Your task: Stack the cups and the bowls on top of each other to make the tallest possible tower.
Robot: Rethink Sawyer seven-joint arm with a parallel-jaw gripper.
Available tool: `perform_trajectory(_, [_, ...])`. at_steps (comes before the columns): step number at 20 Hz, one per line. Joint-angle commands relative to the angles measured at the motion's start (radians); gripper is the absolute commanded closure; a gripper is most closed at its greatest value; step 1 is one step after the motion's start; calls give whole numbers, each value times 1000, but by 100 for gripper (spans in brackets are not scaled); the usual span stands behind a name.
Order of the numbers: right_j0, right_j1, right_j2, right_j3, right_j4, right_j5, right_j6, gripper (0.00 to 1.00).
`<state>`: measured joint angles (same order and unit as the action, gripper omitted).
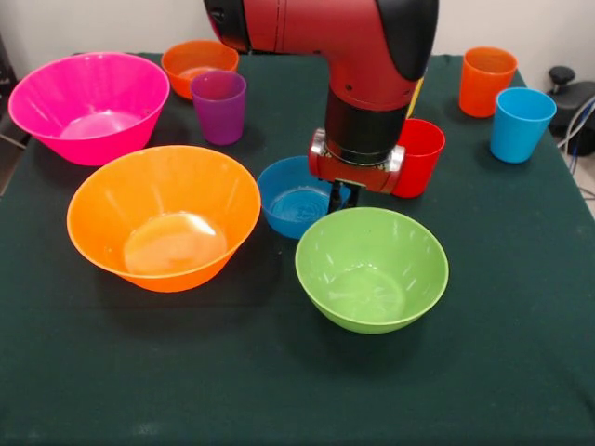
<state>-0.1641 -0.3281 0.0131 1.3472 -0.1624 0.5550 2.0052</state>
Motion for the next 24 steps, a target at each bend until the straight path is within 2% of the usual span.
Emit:
perform_trajectory(1, [-7, 90, 32, 72, -37, -73, 69, 100])
perform_trajectory(18, [5, 88, 21, 65, -60, -90, 47, 100])
perform_trajectory(24, [-8, 95, 36, 64, -49, -88, 42, 100])
